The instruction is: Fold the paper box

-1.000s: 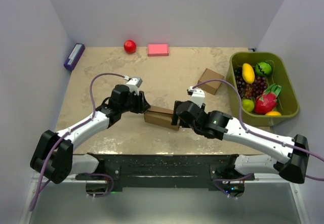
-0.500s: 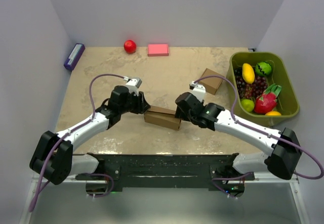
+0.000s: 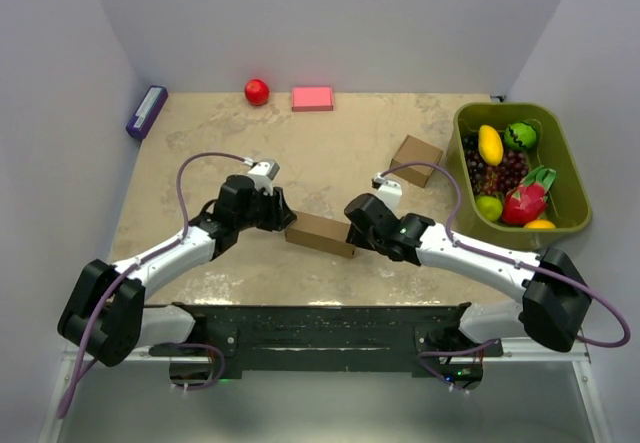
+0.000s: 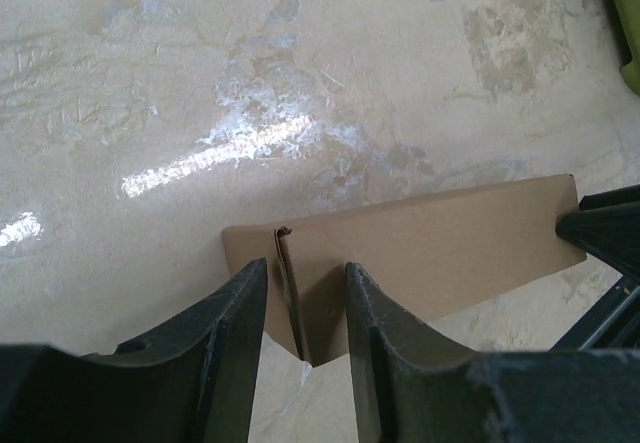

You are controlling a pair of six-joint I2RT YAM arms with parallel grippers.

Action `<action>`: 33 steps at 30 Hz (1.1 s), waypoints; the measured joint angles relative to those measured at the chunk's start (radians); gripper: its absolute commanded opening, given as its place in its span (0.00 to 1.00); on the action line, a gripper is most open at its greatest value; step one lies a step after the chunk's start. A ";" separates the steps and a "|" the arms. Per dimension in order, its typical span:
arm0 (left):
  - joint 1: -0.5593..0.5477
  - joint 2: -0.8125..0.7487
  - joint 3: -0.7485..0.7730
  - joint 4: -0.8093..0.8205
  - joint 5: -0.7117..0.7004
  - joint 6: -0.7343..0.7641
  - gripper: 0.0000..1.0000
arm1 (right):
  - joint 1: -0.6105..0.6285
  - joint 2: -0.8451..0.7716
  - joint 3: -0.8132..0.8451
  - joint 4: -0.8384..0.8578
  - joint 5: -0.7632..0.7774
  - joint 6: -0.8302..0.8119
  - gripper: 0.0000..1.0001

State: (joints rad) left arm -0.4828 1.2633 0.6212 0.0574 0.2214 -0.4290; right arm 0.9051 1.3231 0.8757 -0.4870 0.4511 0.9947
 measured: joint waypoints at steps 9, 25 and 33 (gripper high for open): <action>0.000 -0.010 -0.008 -0.002 -0.009 -0.004 0.59 | 0.005 -0.001 -0.008 0.016 0.001 0.018 0.43; 0.016 -0.151 -0.026 -0.030 0.021 -0.033 0.64 | -0.010 -0.069 0.021 -0.096 -0.002 -0.013 0.51; 0.033 -0.130 -0.071 -0.020 0.031 -0.043 0.51 | -0.010 -0.065 -0.009 -0.084 -0.026 -0.012 0.43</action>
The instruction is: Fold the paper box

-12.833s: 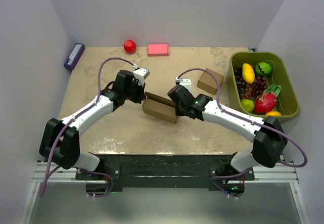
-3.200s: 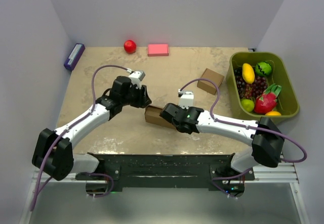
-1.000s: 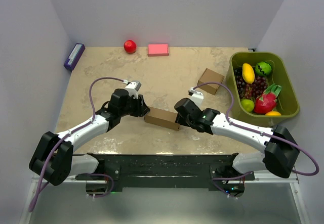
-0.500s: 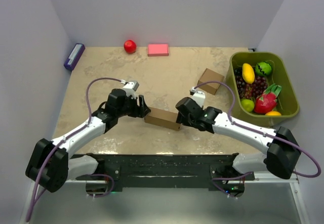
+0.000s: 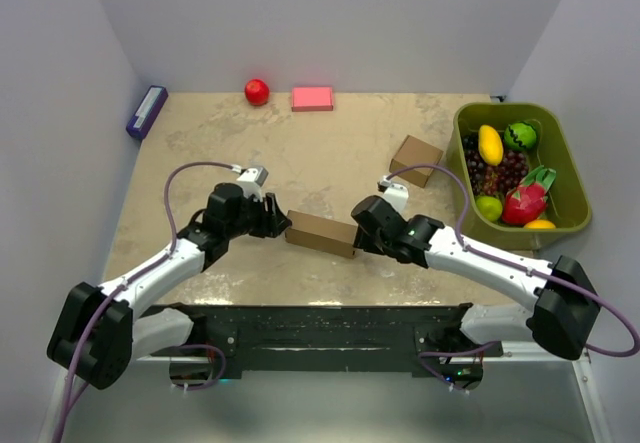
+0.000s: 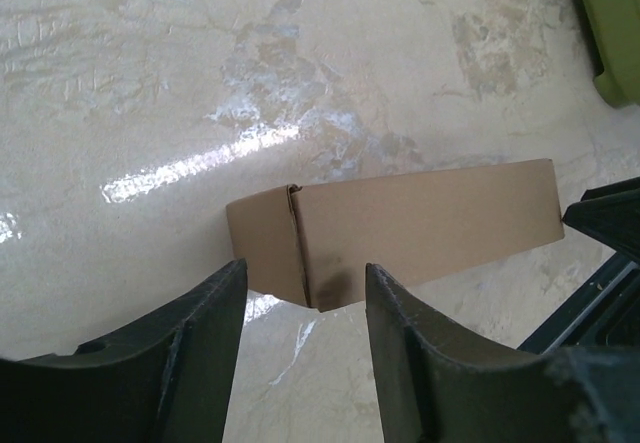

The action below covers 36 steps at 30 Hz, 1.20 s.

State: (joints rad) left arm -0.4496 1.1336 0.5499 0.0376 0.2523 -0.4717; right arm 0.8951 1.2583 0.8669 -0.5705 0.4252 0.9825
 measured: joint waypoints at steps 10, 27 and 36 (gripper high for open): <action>0.005 0.008 -0.058 0.079 0.006 -0.026 0.41 | 0.000 0.006 -0.024 0.048 -0.006 0.003 0.42; 0.011 0.167 -0.064 0.357 0.070 -0.042 0.26 | -0.112 0.044 -0.024 0.182 -0.134 -0.068 0.35; 0.012 0.161 -0.214 0.631 0.072 -0.049 0.27 | -0.108 0.027 -0.038 0.198 -0.119 -0.095 0.27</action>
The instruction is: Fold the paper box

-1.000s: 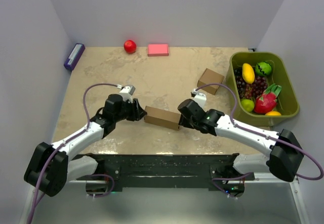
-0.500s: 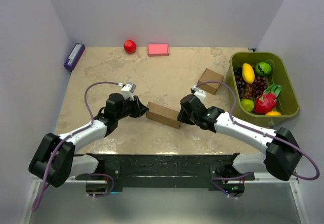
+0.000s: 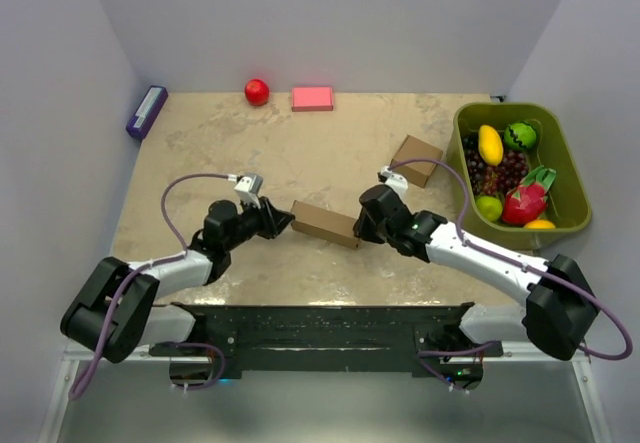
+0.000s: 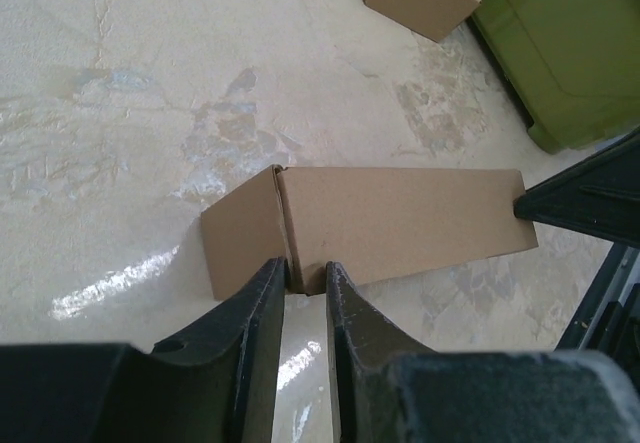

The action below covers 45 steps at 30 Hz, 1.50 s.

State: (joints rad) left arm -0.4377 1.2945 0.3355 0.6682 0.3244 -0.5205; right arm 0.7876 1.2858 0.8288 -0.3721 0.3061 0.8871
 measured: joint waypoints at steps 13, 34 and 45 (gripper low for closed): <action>-0.011 -0.095 -0.189 -0.086 -0.070 -0.019 0.55 | 0.216 -0.012 -0.016 -0.065 0.080 0.021 0.61; 0.271 -0.389 0.259 -0.669 0.005 0.039 1.00 | 0.339 0.339 0.138 0.212 0.128 -0.755 0.73; 0.331 -0.331 0.332 -0.798 -0.008 0.209 1.00 | 0.266 0.538 0.304 0.209 0.238 -0.781 0.69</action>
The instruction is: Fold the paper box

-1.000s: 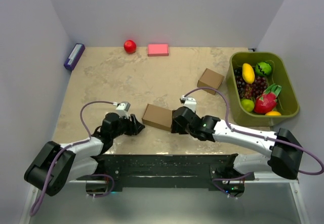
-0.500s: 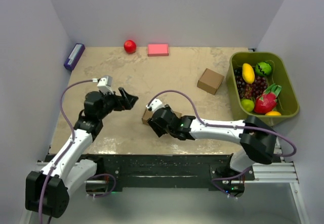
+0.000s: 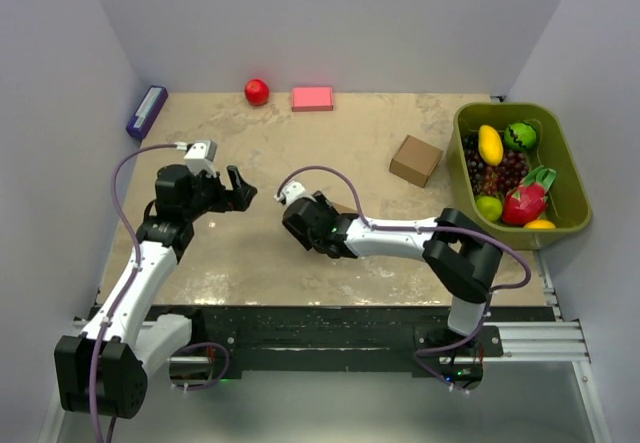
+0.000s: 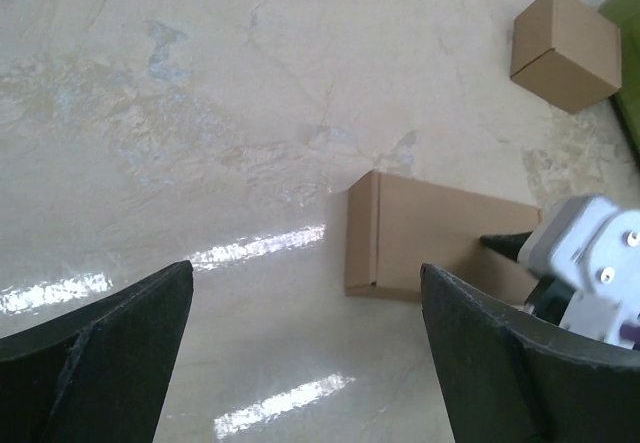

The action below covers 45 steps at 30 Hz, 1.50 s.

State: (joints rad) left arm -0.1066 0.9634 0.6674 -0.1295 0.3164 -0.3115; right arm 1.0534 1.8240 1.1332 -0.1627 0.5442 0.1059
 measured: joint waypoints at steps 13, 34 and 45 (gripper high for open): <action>0.008 0.020 0.014 -0.022 -0.015 0.074 1.00 | -0.327 -0.021 0.000 -0.106 0.039 0.042 0.71; 0.068 -0.048 0.013 0.017 0.063 0.097 1.00 | -0.472 -0.482 -0.052 -0.032 -0.183 0.132 0.99; 0.070 -0.113 0.013 0.056 0.092 0.099 1.00 | -0.649 -0.822 -0.157 -0.022 -0.196 0.177 0.99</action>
State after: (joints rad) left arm -0.0368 0.8501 0.6804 -0.0738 0.4080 -0.2123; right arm 0.4046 1.0023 0.9764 -0.1848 0.3481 0.2829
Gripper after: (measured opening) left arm 0.994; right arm 0.986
